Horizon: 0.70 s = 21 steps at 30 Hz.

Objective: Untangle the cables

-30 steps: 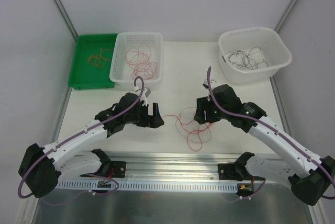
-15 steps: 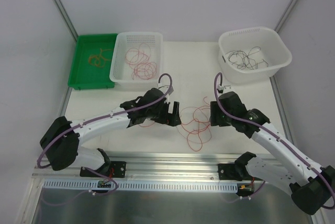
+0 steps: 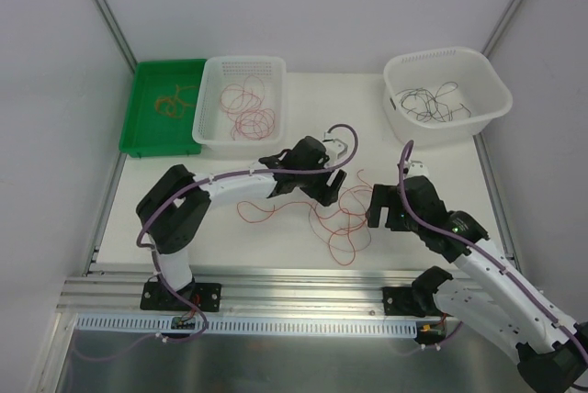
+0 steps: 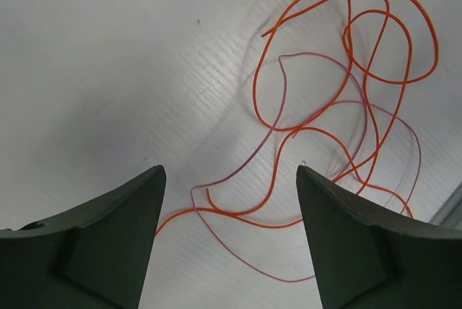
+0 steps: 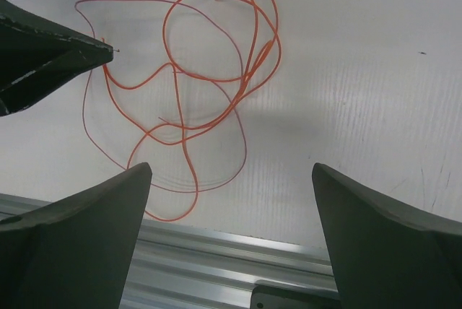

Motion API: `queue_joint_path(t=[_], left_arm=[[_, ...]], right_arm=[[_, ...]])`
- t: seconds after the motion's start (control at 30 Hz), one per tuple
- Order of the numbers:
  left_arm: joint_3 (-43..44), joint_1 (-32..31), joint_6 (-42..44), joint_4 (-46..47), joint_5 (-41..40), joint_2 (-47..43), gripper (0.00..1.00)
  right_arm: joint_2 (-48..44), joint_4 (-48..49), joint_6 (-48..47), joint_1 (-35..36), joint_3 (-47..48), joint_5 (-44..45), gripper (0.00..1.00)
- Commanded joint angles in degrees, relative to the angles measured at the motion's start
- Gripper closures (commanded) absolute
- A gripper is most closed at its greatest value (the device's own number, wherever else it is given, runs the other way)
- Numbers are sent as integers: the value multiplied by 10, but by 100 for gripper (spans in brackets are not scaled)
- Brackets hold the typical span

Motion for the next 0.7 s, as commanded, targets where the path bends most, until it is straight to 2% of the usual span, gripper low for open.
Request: queue_joint_path(t=[0.0, 0.13, 0.17, 0.27, 0.5, 0.67], left_arm=[[36, -2, 52, 15, 25, 31, 27], [40, -3, 52, 15, 15, 43, 60], [33, -2, 52, 15, 12, 38, 77], [10, -2, 51, 16, -1, -2, 100], [-42, -2, 36, -20, -4, -167, 100], [-16, -2, 32, -137, -34, -248, 100]], right_arm=[[-15, 9, 26, -4, -11, 19, 1], [-17, 21, 33, -4, -22, 16, 0], [-16, 30, 35, -3, -26, 14, 0], [-4, 56, 40, -4, -35, 2, 0], [73, 140, 65, -5, -47, -8, 1], [152, 192, 66, -17, -37, -10, 4]])
